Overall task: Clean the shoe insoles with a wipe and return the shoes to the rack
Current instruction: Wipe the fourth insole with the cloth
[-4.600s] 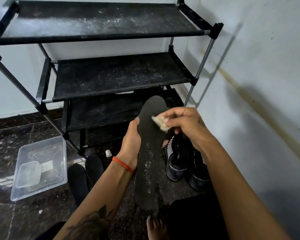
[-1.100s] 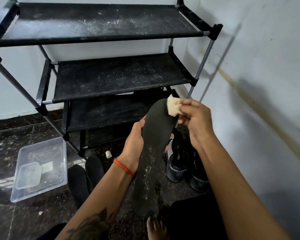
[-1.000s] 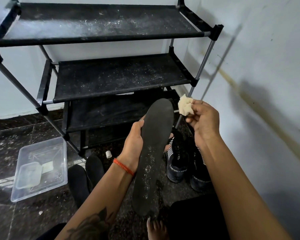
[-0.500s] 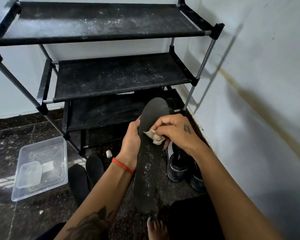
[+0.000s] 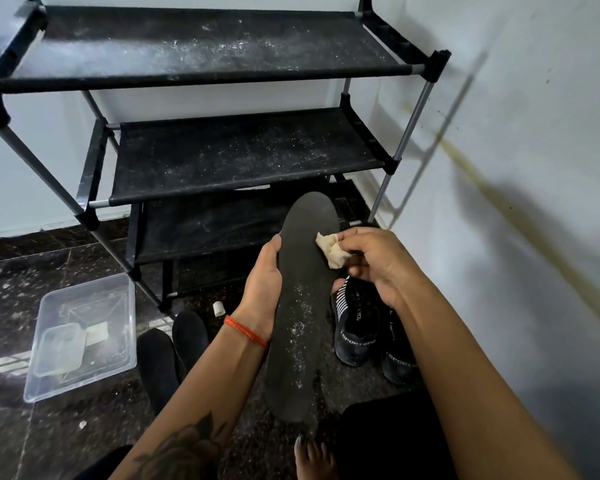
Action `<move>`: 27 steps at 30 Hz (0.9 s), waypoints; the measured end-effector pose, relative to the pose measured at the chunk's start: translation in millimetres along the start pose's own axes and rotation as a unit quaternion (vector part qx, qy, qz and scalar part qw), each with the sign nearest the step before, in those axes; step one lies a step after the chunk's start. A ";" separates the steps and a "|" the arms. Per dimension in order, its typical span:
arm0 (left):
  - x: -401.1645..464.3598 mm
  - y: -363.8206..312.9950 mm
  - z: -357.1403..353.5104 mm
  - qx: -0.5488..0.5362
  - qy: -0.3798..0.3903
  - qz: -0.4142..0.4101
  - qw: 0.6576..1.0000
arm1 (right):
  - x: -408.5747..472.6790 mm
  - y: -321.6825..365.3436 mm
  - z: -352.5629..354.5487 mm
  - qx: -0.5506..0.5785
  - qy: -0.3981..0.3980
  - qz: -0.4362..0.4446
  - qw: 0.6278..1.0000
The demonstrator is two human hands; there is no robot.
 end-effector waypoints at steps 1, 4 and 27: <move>-4.2 -1.2 -3.8 0.002 0.007 0.003 1.000 | 0.1 -0.1 0.5 0.008 -0.008 0.000 1.000; -19.0 -5.8 -21.6 0.035 0.056 -0.006 0.998 | 2.2 2.0 7.2 0.070 -0.061 0.020 0.995; -23.3 -0.1 -19.0 0.045 0.069 0.054 0.995 | -18.2 12.7 -5.7 -0.089 0.180 0.152 0.968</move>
Point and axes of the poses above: each hand's wrist, its own x-axis towards the middle knuckle, its own z-axis out of the back of the hand, y = z × x, the point moved 4 cm from there along x, towards the middle knuckle, and after that the axes turned 10 degrees about x, right-handed, at the moved point
